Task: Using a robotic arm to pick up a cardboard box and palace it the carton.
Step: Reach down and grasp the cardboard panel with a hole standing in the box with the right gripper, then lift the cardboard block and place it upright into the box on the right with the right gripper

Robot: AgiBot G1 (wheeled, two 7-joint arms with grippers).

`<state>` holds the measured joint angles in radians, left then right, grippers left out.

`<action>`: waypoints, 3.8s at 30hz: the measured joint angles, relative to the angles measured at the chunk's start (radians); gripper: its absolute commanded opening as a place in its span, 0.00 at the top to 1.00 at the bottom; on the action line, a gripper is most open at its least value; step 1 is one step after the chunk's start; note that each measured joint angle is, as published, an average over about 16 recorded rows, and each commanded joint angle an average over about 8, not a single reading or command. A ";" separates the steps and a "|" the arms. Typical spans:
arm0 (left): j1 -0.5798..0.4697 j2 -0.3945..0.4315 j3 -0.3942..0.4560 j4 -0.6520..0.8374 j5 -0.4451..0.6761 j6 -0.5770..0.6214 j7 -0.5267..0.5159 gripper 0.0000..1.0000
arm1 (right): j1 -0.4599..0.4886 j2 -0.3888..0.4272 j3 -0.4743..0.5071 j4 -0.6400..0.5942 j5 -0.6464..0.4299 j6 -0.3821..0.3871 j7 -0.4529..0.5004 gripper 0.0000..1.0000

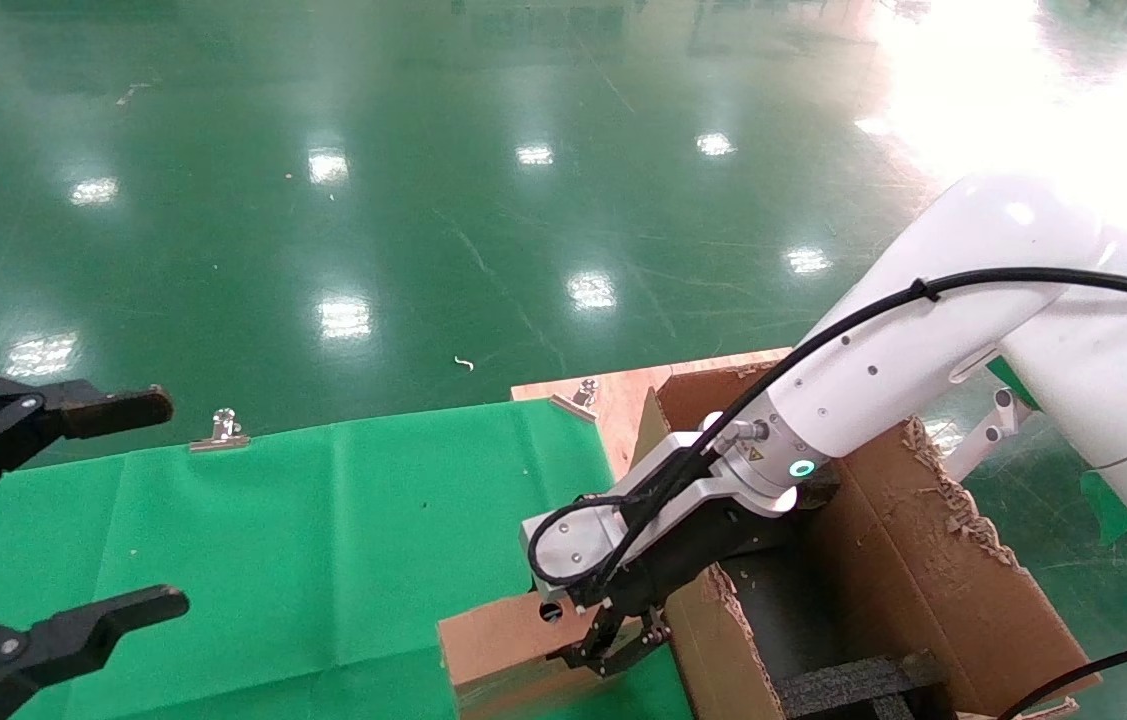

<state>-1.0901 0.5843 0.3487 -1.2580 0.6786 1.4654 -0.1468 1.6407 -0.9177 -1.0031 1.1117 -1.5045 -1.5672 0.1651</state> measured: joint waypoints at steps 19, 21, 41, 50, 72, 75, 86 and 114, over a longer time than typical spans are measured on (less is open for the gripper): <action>0.000 0.000 0.000 0.000 0.000 0.000 0.000 0.00 | 0.231 0.039 -0.049 -0.116 0.112 -0.024 -0.037 1.00; 0.000 0.000 0.000 0.000 0.000 0.000 0.000 0.00 | 0.284 0.045 -0.069 -0.144 0.136 -0.026 -0.051 1.00; 0.000 0.000 0.000 0.000 0.000 0.000 0.000 0.00 | 0.647 0.098 -0.359 -0.340 0.354 -0.030 -0.217 1.00; 0.000 0.000 0.000 0.000 0.000 0.000 0.000 0.00 | 0.736 0.197 -0.513 -0.390 0.377 -0.030 -0.286 1.00; 0.000 0.000 0.001 0.000 -0.001 0.000 0.000 0.00 | 0.828 0.384 -0.871 -0.472 0.434 -0.029 -0.346 1.00; 0.000 0.000 0.001 0.000 -0.001 0.000 0.000 0.00 | 0.828 0.389 -0.892 -0.476 0.448 -0.027 -0.348 1.00; 0.000 0.000 0.001 0.000 -0.001 0.000 0.000 0.00 | 0.812 0.394 -0.913 -0.474 0.462 0.002 -0.308 1.00; 0.000 0.000 0.001 0.001 -0.001 0.000 0.001 0.00 | 0.814 0.652 -1.035 0.022 0.211 0.387 0.774 1.00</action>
<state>-1.0901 0.5839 0.3495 -1.2574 0.6776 1.4649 -0.1462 2.4545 -0.2655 -2.0376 1.1340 -1.2933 -1.1803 0.9391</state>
